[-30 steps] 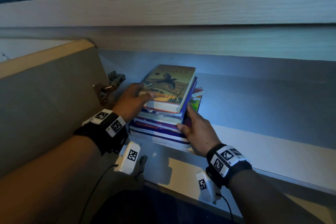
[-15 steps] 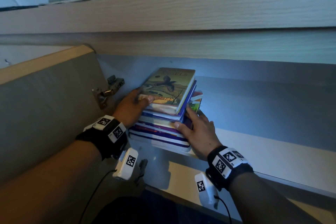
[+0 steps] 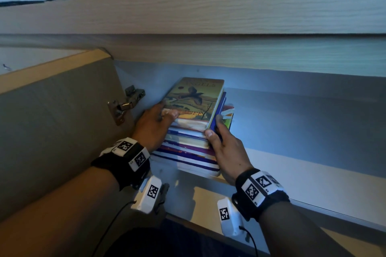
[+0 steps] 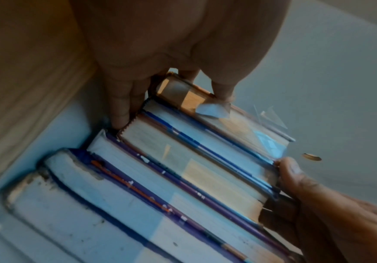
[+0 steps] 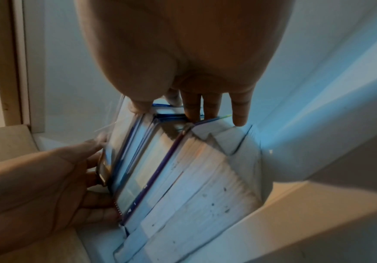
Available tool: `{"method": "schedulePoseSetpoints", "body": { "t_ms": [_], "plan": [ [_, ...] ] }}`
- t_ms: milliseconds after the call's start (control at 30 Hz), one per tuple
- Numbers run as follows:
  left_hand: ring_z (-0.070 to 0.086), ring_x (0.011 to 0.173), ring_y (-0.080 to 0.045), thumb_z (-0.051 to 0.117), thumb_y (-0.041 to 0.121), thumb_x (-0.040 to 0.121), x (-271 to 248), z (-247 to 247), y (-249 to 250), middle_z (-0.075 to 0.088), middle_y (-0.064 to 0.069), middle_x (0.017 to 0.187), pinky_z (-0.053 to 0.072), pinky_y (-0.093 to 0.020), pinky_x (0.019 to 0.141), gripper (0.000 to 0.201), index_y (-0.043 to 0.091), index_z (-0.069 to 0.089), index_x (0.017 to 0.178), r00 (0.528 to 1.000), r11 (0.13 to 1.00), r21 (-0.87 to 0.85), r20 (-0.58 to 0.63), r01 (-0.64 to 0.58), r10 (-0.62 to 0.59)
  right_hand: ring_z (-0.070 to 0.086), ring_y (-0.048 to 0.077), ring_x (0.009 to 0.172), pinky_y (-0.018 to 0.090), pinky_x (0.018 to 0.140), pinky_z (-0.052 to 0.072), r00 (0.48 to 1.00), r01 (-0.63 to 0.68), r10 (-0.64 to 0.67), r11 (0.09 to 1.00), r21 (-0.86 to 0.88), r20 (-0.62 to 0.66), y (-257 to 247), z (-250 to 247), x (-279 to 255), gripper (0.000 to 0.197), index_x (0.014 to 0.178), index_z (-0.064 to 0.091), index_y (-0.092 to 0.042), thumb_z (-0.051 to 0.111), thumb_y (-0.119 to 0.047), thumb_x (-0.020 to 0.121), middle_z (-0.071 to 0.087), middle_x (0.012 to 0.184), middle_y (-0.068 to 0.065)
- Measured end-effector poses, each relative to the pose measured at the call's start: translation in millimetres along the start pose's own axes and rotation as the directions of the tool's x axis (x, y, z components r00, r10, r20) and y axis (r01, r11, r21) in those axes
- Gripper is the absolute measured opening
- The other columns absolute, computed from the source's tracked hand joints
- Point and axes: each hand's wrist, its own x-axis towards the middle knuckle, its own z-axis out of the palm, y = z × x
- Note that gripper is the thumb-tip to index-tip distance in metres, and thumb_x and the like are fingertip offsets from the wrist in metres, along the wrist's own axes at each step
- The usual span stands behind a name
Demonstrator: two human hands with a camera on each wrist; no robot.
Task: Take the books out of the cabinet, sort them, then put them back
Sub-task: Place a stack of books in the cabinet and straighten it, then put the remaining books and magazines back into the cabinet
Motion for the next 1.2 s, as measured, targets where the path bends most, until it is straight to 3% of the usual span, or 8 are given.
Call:
{"method": "schedulePoseSetpoints", "body": {
  "t_ms": [200, 300, 500, 667, 800, 900, 1000, 1200],
  "plan": [
    [0.048, 0.130, -0.019, 0.037, 0.051, 0.100, -5, -6, 10, 0.056, 0.000, 0.138, 0.032, -0.038, 0.115, 0.035, 0.036, 0.060, 0.122, 0.998, 0.995, -0.074, -0.018, -0.065, 0.063, 0.054, 0.021, 0.137, 0.043, 0.114, 0.045, 0.999, -0.026, 0.027, 0.999, -0.037, 0.037, -1, -3, -4, 0.074, 0.160, 0.004, -0.050, 0.026, -0.079, 0.095, 0.049, 0.158, -0.002],
    [0.023, 0.148, -0.023, 0.048, 0.047, 0.096, -12, -4, 18, 0.026, -0.002, 0.160, 0.024, -0.047, 0.121, 0.043, 0.039, 0.052, 0.138, 0.992, 0.972, 0.198, 0.027, -0.130, 0.127, 0.053, 0.021, 0.137, 0.030, 0.105, 0.043, 0.999, -0.025, 0.028, 0.994, -0.106, 0.029, -8, -1, -8, 0.069, 0.162, 0.001, -0.046, 0.027, -0.067, 0.102, 0.049, 0.157, -0.002],
    [0.055, 0.116, -0.018, 0.049, 0.052, 0.089, -14, -3, 37, 0.058, 0.010, 0.129, 0.045, -0.040, 0.100, 0.034, 0.039, 0.066, 0.116, 0.923, 0.812, 0.456, 0.062, -0.365, 0.380, 0.058, 0.017, 0.128, 0.028, 0.094, 0.043, 0.999, -0.030, 0.023, 0.980, -0.195, -0.038, -17, 4, -15, 0.063, 0.160, 0.001, -0.051, 0.032, -0.057, 0.106, 0.054, 0.150, -0.009],
    [0.051, 0.121, -0.014, 0.049, 0.046, 0.088, -27, -11, 58, 0.056, 0.010, 0.128, 0.038, -0.037, 0.101, 0.033, 0.034, 0.065, 0.114, 0.952, 0.827, 0.473, 0.176, -0.303, 0.249, 0.068, 0.020, 0.115, 0.035, 0.096, 0.052, 0.979, -0.162, 0.190, 0.947, -0.277, 0.078, -53, -18, -27, 0.038, 0.140, 0.052, -0.039, 0.049, -0.041, 0.103, 0.072, 0.125, -0.008],
    [0.058, 0.073, 0.000, 0.054, 0.035, 0.096, -33, -68, 111, 0.064, 0.005, 0.082, 0.046, -0.015, 0.071, 0.025, 0.021, 0.070, 0.082, 0.914, 0.975, 0.181, 0.403, -0.133, 0.050, 0.069, 0.005, 0.098, 0.034, 0.093, 0.053, 0.953, -0.160, 0.228, 0.938, -0.307, 0.199, -139, -48, -50, 0.017, 0.092, 0.066, -0.058, 0.050, -0.052, 0.094, 0.072, 0.090, -0.023],
    [0.060, 0.079, -0.006, 0.051, 0.044, 0.095, -48, -135, 158, 0.065, 0.004, 0.086, 0.049, -0.029, 0.078, 0.024, 0.032, 0.067, 0.082, 0.866, 0.993, 0.114, 0.500, -0.041, -0.022, 0.069, 0.000, 0.091, 0.029, 0.093, 0.054, 0.939, -0.174, 0.229, 0.959, -0.222, 0.255, -238, -66, -49, 0.033, 0.078, 0.065, -0.066, 0.063, -0.038, 0.095, 0.068, 0.081, -0.036],
    [0.064, 0.083, -0.001, 0.051, 0.038, 0.092, -48, -213, 206, 0.072, 0.005, 0.093, 0.052, -0.029, 0.081, 0.022, 0.029, 0.071, 0.089, 0.855, 0.994, 0.107, 0.518, -0.028, -0.032, 0.071, 0.008, 0.086, 0.034, 0.083, 0.058, 0.941, -0.206, 0.208, 0.978, -0.036, 0.268, -334, -84, -34, 0.011, 0.091, 0.073, -0.051, 0.067, -0.042, 0.088, 0.076, 0.091, -0.011],
    [0.068, 0.086, -0.012, 0.054, 0.037, 0.080, 21, -333, 259, 0.073, 0.012, 0.088, 0.054, -0.034, 0.078, 0.016, 0.037, 0.069, 0.078, 0.936, 0.991, 0.106, 0.333, 0.080, -0.111, 0.058, 0.024, 0.081, 0.033, 0.067, 0.042, 0.919, -0.339, 0.277, 0.917, 0.208, 0.279, -445, -90, 64, 0.055, 0.126, 0.059, -0.021, 0.071, -0.040, 0.076, 0.069, 0.094, 0.006]
  ]
}}
